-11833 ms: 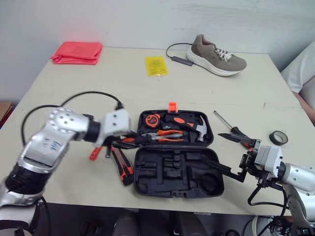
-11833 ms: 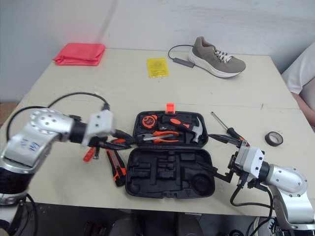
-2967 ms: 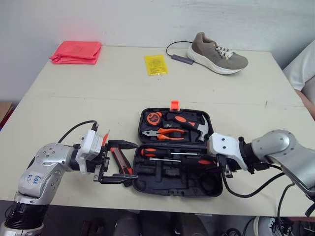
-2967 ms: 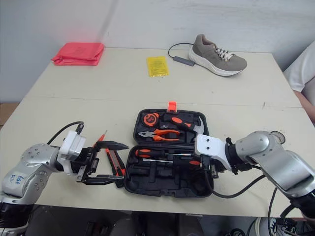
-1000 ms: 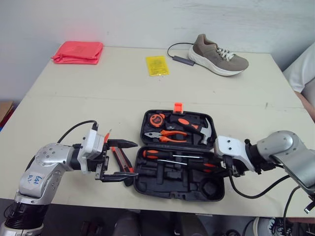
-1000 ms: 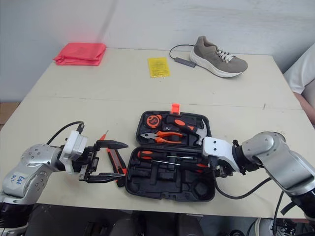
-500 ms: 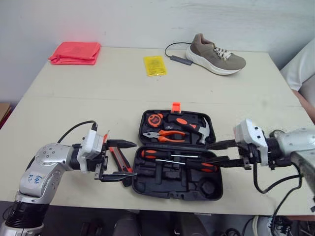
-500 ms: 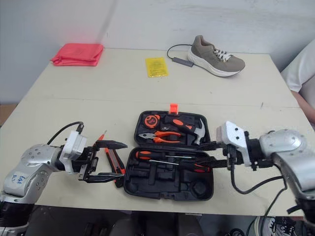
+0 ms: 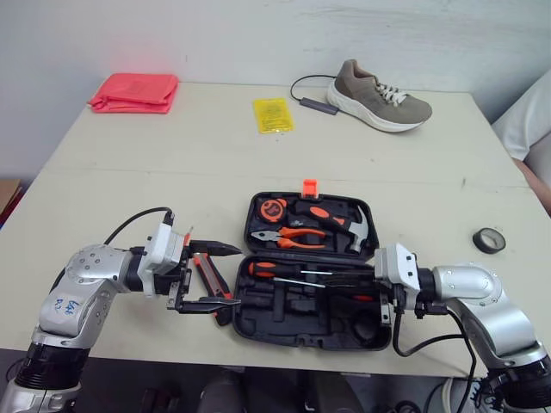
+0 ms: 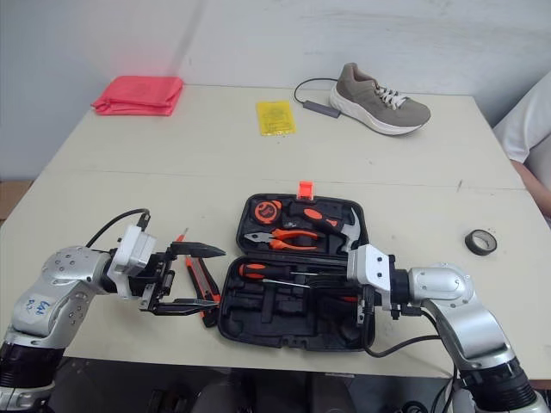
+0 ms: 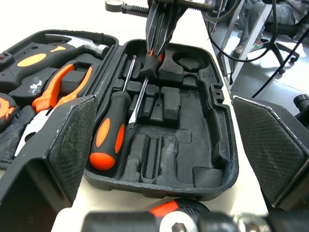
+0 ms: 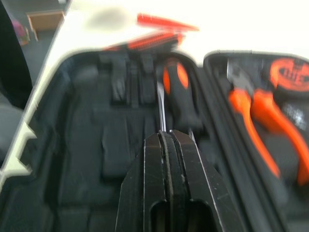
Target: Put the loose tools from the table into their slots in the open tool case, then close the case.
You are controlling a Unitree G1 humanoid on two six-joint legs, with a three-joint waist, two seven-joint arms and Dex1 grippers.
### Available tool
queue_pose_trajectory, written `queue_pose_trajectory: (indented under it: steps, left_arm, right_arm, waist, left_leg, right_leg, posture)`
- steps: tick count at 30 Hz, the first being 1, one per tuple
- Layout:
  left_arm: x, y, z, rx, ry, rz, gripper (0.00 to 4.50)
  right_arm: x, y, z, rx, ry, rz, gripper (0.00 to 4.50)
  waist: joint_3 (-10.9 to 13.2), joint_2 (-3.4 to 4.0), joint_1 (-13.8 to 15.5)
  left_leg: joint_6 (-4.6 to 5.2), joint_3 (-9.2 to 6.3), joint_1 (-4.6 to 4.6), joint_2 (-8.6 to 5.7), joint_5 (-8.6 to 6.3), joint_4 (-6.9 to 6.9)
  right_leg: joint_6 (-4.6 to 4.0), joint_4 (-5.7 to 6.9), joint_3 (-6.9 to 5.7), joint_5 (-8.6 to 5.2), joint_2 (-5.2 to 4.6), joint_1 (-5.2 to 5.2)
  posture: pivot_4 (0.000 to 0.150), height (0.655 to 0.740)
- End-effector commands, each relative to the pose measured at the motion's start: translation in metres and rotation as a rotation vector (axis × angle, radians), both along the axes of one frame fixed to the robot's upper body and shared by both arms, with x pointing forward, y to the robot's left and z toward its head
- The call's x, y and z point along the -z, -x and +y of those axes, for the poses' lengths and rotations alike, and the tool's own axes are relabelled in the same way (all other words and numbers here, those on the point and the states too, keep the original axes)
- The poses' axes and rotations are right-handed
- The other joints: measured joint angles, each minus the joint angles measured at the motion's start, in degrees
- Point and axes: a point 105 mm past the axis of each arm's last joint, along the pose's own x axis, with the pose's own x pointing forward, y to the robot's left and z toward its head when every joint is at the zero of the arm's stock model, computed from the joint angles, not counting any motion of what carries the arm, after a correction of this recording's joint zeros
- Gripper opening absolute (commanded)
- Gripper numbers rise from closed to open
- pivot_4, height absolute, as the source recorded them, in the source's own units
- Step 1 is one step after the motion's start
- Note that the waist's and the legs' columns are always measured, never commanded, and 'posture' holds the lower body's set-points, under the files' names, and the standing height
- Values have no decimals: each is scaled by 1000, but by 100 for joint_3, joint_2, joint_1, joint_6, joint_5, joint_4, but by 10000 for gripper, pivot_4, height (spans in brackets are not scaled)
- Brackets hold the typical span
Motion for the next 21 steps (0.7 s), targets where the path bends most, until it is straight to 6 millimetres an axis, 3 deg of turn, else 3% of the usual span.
queue_pose_trajectory:
  steps: [1,15,21]
  left_arm:
    - [0,1,4,10,-3,-23,45000]
    - [19,6,16,-3,-15,-18,45000]
    - [21,6,16,-6,-14,-24,45000]
  right_arm:
    - [7,-1,-5,10,27,-4,738]
    - [53,-1,-3,89,195,146,738]
    - [46,-2,7,115,194,160,738]
  waist:
    - [0,0,-1]
    - [-20,-32,-30]
    - [-42,-66,-122]
  left_leg:
    - [0,0,-1,0,0,0]
    - [-11,10,57,16,-5,-10]
    - [-36,-4,116,53,-26,-19]
  right_leg:
    - [0,0,0,0,1,0]
    - [-9,5,4,-4,-18,40]
    - [-39,0,-8,-21,-8,104]
  posture:
    - [1500,7400]
    - [1500,7400]
    - [1500,7400]
